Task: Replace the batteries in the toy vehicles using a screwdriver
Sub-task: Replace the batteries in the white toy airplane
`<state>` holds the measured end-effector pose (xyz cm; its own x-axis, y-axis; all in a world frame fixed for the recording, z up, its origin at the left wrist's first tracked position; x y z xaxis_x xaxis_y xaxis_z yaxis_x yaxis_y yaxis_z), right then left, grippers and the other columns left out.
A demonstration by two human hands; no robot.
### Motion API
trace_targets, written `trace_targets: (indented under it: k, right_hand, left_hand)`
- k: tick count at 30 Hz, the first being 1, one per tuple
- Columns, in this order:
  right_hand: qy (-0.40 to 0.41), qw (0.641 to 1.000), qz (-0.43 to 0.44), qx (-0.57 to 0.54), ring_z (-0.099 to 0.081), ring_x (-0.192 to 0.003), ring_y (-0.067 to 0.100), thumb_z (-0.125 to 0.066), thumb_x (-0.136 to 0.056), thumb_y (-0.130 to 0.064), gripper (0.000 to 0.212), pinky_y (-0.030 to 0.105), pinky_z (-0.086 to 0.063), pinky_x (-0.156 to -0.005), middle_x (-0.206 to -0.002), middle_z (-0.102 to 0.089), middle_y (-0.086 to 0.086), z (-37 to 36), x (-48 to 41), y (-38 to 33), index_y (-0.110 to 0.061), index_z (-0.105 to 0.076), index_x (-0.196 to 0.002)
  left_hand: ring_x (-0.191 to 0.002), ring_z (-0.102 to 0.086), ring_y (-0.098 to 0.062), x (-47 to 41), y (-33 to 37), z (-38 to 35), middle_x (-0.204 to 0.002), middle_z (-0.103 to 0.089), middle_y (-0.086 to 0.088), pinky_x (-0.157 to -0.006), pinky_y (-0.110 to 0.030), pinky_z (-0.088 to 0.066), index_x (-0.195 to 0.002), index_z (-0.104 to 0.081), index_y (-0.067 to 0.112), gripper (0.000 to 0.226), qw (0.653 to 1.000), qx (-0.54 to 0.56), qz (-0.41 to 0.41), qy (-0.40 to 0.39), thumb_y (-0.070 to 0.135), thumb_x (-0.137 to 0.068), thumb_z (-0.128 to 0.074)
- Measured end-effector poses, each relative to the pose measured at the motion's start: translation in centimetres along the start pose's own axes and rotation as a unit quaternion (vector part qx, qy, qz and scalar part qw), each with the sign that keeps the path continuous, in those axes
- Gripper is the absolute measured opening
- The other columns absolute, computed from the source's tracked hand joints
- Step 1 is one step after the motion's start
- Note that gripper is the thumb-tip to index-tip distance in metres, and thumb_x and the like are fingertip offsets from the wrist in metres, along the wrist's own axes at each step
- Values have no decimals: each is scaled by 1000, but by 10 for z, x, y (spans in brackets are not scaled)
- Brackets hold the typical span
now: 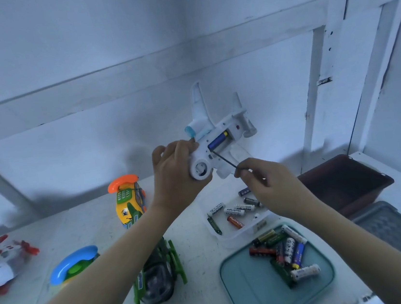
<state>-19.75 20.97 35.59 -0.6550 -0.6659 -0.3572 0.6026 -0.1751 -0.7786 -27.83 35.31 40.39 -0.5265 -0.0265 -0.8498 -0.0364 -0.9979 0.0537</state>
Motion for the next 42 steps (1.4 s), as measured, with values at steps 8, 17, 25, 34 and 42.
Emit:
trace_targets:
  k: [8, 17, 25, 34, 42]
  right_hand:
    - [-22, 999, -40, 3, -41, -39, 5, -46, -98, -19, 14, 16, -32, -43, -49, -45, -4, -24, 5, 2, -14, -58, -92]
    - [-15, 986, -154, -56, -49, -53, 18, -36, -99, -18, 20, 29, -39, -51, -68, -55, 4, -55, 29, 17, -10, -53, -91]
    - [-22, 975, -199, -97, -42, -37, 2, -36, -99, -15, 26, 21, -34, -44, -58, -50, -4, -51, 40, 30, -18, -50, -77]
    - [13, 986, -148, 75, -48, -58, 11, -38, -99, -22, 22, 27, -37, -58, -59, -50, -6, 2, 16, 60, -20, -59, -93]
    - [17, 985, -140, 97, -49, -58, 12, -38, -98, -21, 23, 23, -37, -57, -60, -53, -5, 4, 14, 63, -19, -60, -92]
  left_hand:
    - [-95, -51, -22, 3, 15, -9, -89, -70, -13, -78, -36, -29, -96, -60, 2, 32, 991, -91, -91, -24, 25, -74, -51]
    - [-100, -49, -24, 24, 33, -31, -104, -70, -10, -77, -37, -29, -97, -49, 9, 19, 958, -168, -222, -75, 24, -85, -49]
    - [-99, -49, -22, 33, 32, -38, -105, -71, -8, -77, -35, -27, -94, -47, 11, 25, 957, -161, -221, -100, 24, -79, -63]
    - [-102, -52, -20, 20, 14, -30, -106, -72, -5, -76, -36, -26, -99, -46, 14, 18, 966, -119, -202, -110, 19, -82, -42]
    - [-102, -52, -20, 20, 10, -38, -105, -72, -6, -75, -36, -25, -99, -45, 14, 18, 966, -98, -198, -135, 18, -81, -41]
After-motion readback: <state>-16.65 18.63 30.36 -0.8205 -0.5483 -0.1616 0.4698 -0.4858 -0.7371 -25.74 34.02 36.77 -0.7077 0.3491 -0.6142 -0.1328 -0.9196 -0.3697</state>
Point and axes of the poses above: each hand's wrist, its own x-axis away from the middle knuckle, its own z-axis out of the back of the hand, y = z × x, the point moved 9 cm from there along -x, towards the middle knuckle
